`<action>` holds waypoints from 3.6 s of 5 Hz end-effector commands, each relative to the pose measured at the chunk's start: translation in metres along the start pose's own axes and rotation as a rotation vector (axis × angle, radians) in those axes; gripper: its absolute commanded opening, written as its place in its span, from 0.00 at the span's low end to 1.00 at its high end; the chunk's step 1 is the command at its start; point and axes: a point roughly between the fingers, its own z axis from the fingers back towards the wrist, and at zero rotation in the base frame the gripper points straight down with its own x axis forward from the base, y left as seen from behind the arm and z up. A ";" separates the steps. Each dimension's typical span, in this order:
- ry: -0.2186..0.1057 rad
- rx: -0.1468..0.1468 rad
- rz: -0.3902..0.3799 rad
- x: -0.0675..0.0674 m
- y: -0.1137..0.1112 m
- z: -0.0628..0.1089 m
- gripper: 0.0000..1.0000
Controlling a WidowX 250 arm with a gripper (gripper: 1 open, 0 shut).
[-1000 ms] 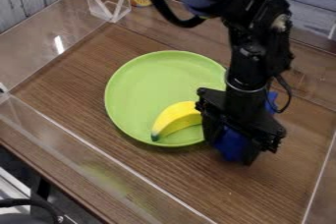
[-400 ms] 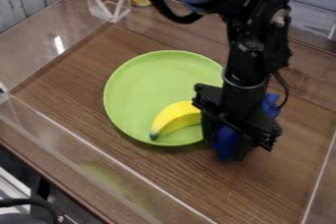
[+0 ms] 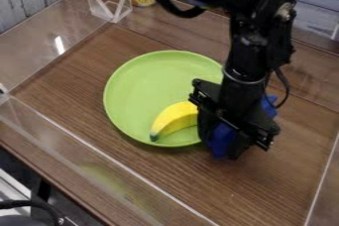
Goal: Put the blue object in the green plate
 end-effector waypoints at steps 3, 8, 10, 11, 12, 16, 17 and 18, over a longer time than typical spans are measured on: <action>-0.049 0.041 0.018 0.000 0.019 0.050 0.00; -0.067 0.124 0.248 -0.025 0.093 0.101 0.00; -0.069 0.135 0.278 -0.028 0.088 0.068 0.00; -0.080 0.137 0.275 -0.028 0.086 0.056 0.00; -0.091 0.135 0.275 -0.028 0.085 0.051 0.00; -0.115 0.084 0.264 -0.026 0.085 0.054 1.00; -0.120 0.072 0.260 -0.026 0.085 0.055 1.00; -0.127 0.061 0.255 -0.026 0.086 0.056 1.00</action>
